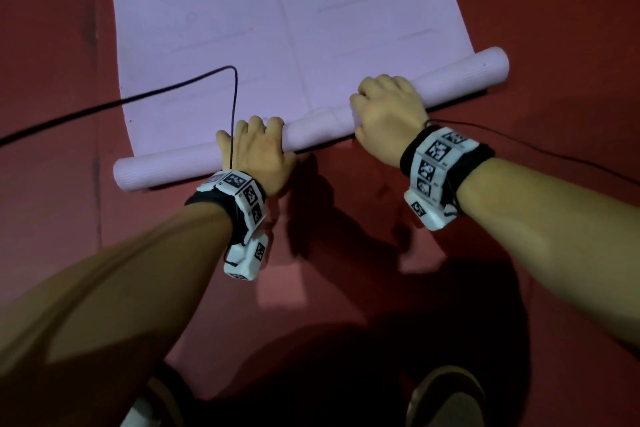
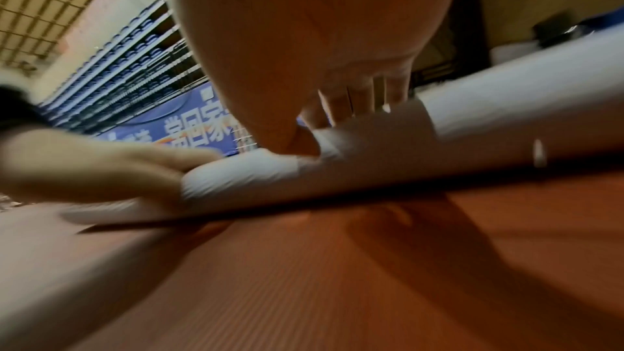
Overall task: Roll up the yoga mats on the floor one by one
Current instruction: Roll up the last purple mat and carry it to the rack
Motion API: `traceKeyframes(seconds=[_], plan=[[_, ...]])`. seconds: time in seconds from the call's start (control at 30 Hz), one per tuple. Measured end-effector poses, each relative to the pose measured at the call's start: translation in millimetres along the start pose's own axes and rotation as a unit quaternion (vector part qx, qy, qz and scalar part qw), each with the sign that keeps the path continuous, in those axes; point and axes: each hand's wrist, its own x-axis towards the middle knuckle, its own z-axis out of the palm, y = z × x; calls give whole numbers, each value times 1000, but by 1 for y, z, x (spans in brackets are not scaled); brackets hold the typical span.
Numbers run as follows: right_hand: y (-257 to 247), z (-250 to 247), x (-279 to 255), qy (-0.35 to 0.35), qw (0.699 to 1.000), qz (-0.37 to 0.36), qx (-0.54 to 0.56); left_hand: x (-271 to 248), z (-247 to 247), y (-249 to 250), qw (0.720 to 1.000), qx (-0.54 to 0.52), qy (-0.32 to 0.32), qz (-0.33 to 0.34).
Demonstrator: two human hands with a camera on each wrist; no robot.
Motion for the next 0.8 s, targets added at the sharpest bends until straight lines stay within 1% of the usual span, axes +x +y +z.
traceKeyframes(seconds=[0.03,0.07,0.2,0.33,0.43,0.6,0.67,0.8], plan=[[-5,4,-6,22,1000,-12,-4,2,-1,0,1000,2,-5,0],[-10,8,-11,21,1000,-22,-7,3,-2,0,1000,5,-11,0],[-22,14,-18,-4,999,-27,-29,3,-7,-1,999,5,-40,5],[-35,19,-17,-16,998,-53,-43,-8,-7,3,997,-2,-75,6],[-48,22,-18,-29,998,-39,-33,-15,-9,7,995,-3,-102,5],[-50,17,-24,-83,995,-32,-43,-26,-12,9,989,-13,-150,14],[-49,19,-29,-90,994,-33,-45,-33,-11,10,988,-18,-155,15],[-51,19,-40,-102,992,-46,-50,-50,-4,12,991,-19,-134,10]])
